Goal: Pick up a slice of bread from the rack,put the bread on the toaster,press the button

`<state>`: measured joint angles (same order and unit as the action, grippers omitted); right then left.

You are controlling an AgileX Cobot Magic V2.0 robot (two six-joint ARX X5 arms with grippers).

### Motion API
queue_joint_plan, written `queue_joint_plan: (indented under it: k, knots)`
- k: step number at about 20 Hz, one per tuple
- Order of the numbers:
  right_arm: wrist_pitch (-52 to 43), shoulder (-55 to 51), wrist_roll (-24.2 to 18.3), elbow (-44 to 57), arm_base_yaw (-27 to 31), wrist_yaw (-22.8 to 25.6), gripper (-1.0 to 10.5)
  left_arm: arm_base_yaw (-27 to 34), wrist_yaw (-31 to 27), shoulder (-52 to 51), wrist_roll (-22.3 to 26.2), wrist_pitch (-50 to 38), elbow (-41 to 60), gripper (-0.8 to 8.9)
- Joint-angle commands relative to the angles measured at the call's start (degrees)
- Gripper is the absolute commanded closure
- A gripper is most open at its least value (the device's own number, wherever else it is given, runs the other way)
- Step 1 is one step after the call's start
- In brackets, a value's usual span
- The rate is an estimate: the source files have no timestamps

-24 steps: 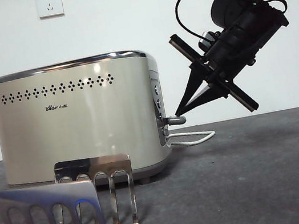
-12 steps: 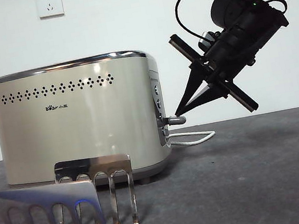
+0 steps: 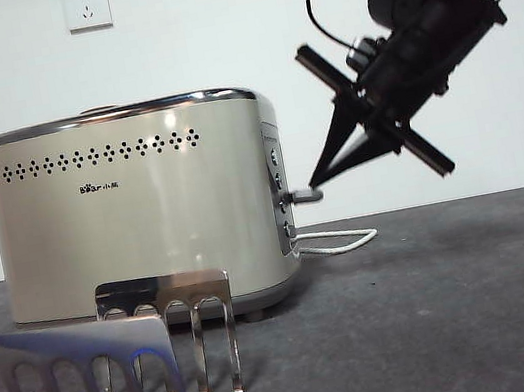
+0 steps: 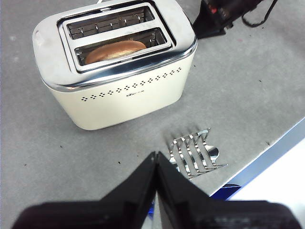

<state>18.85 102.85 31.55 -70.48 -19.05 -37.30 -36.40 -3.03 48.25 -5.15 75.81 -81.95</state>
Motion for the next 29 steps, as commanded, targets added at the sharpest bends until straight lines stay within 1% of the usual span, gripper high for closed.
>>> queue_joint_plan:
  k: [1, 4, 7, 9, 11, 13, 14, 17, 20, 22, 25, 26, 29]
  knots:
    - [0.33, -2.16, -0.98, -1.33, -0.13, -0.24, 9.5, -0.02, 0.04, -0.15, 0.50, -0.22, 0.35, 8.22]
    - [3.91, -5.55, -3.41, -3.80, -0.13, -0.85, 9.5, -0.02, 0.04, -0.15, 0.74, -0.22, 0.35, 8.22]
    - [10.97, -9.44, -8.81, -6.29, -0.13, -0.28, 9.5, -0.02, 0.04, -0.15, 0.92, -0.22, 0.35, 8.22]
    - [14.82, -13.05, -11.96, -6.91, -0.13, 1.16, 9.5, -0.02, 0.04, -0.15, 0.92, -0.22, 0.35, 8.22]
    - [17.64, -17.38, -13.75, -7.06, -0.13, 3.23, 9.5, -0.02, 0.04, -0.15, 0.90, -0.22, 0.35, 8.22]
    - [19.58, -22.27, -14.49, -7.06, -0.13, 6.67, 9.5, -0.02, 0.07, -0.15, 0.92, -0.22, 0.35, 8.22]
    - [20.46, -24.87, -15.34, -7.06, -0.13, 8.92, 9.5, -0.02, 0.07, -0.15, 0.90, -0.22, 0.35, 8.21]
    - [23.28, -32.98, -18.18, -7.08, -0.13, 19.15, 9.5, -0.02, 0.07, -0.15, 0.87, -0.22, 0.35, 8.17]
    - [26.64, -40.30, -20.26, -7.08, -0.13, 27.34, 9.5, -0.02, 0.28, -0.15, 0.85, -0.22, 0.35, 8.17]
    - [29.40, -45.05, -22.08, -7.17, -0.11, 33.70, 9.5, -0.02, 0.48, 0.04, 0.83, -0.24, 0.35, 8.17]
    - [36.76, -50.47, -25.92, -7.17, -0.11, 43.34, 9.5, -0.02, 0.44, 1.57, 0.74, -0.24, 0.35, 8.17]
    - [39.63, -51.43, -26.08, -7.17, -0.11, 46.56, 9.5, -0.02, 0.44, 2.29, 0.74, -0.24, 0.35, 8.17]
    - [48.50, -52.06, -26.03, -7.17, -0.11, 59.12, 9.5, -0.02, 0.46, 5.53, 0.74, -0.24, 0.35, 8.17]
